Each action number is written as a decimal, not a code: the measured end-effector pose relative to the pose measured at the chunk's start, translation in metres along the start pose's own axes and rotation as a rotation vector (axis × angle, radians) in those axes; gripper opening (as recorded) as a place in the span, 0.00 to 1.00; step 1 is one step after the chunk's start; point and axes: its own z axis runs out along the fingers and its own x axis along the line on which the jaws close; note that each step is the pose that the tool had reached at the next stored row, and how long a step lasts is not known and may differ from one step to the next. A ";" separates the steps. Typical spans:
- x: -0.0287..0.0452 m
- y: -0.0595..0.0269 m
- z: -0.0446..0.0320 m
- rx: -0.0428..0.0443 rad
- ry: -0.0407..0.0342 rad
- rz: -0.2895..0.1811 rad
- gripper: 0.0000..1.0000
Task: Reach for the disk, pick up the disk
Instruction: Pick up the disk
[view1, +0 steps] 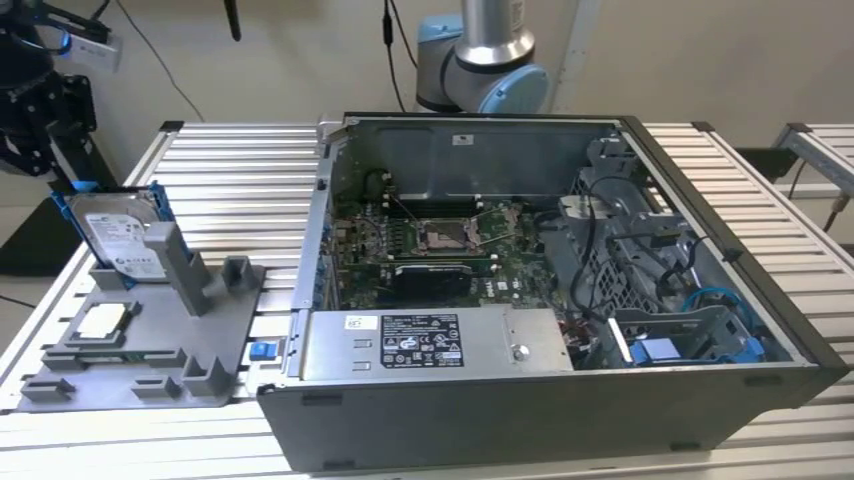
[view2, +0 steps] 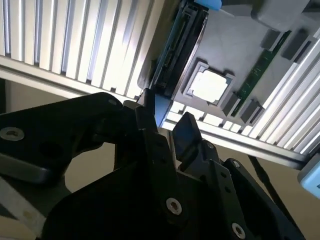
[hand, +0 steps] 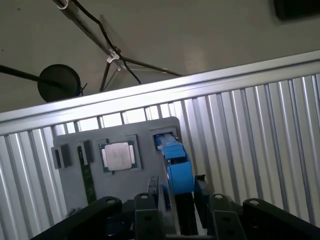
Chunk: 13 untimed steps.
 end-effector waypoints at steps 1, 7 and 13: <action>0.0000 0.0000 0.0018 0.0002 0.0001 -0.012 1.00; -0.0002 -0.0001 0.0127 0.0032 -0.0001 -0.057 1.00; -0.0013 0.0000 0.0236 0.0064 -0.0008 -0.060 1.00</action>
